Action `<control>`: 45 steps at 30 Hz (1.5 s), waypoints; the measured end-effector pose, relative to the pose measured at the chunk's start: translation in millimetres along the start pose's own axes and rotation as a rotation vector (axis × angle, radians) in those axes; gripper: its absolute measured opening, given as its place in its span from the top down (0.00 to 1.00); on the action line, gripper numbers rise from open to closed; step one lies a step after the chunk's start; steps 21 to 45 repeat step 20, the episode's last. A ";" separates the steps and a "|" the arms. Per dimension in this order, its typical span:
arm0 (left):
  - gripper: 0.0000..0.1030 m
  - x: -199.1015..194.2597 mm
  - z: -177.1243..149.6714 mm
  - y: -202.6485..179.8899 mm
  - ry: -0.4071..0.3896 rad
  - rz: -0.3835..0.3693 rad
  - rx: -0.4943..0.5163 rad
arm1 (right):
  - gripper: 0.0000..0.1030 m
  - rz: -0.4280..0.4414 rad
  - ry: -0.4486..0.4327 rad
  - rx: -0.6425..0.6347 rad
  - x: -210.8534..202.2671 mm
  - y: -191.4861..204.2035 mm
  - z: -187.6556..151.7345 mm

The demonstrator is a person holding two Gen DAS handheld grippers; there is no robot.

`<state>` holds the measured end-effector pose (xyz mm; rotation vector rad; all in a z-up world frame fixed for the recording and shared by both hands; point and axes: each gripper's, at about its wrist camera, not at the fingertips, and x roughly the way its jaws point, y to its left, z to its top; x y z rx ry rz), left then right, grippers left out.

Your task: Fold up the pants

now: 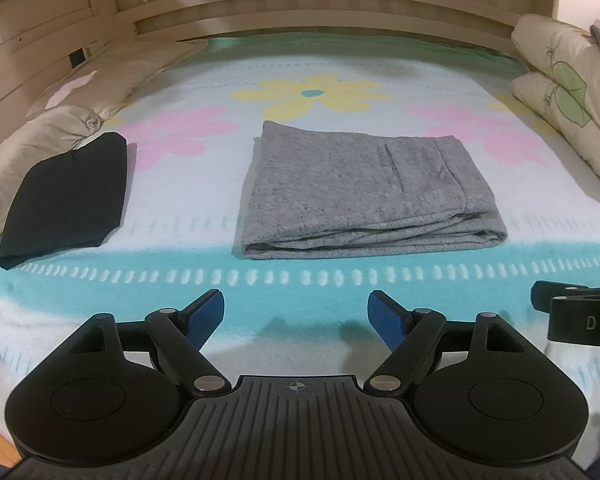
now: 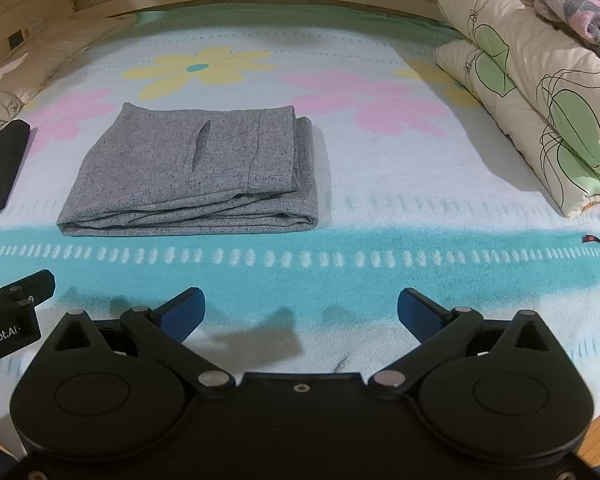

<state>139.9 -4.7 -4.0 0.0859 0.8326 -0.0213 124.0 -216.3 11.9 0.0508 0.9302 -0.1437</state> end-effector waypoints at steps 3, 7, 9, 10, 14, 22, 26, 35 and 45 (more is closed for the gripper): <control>0.24 -0.1 -0.3 -0.2 0.001 -0.001 -0.001 | 0.01 0.000 0.000 0.000 0.1 0.0 0.0; 0.24 0.1 -0.2 -0.5 0.003 -0.003 0.003 | 0.01 0.000 0.000 0.000 0.1 -0.1 -0.2; 0.24 0.0 0.0 -0.7 0.003 -0.002 0.003 | 0.01 -0.001 0.001 0.000 0.3 0.0 -0.1; 0.24 0.1 0.0 -0.6 0.002 -0.001 0.002 | 0.01 0.000 0.001 0.000 0.2 0.0 -0.1; 0.24 0.7 0.0 1.7 0.000 0.007 -0.004 | 0.01 0.000 0.001 -0.001 0.4 -0.1 -0.1; 0.24 2.2 0.2 5.2 0.009 -0.009 -0.006 | 0.01 0.000 0.004 0.003 0.0 0.3 -2.4; 0.24 2.2 0.2 5.2 0.009 -0.009 -0.006 | 0.01 0.000 0.004 0.003 0.0 0.3 -2.4; 0.24 2.2 0.2 5.2 0.009 -0.009 -0.006 | 0.01 0.000 0.004 0.003 0.0 0.3 -2.4; 0.24 2.2 0.2 5.2 0.009 -0.009 -0.006 | 0.01 0.000 0.004 0.003 0.0 0.3 -2.4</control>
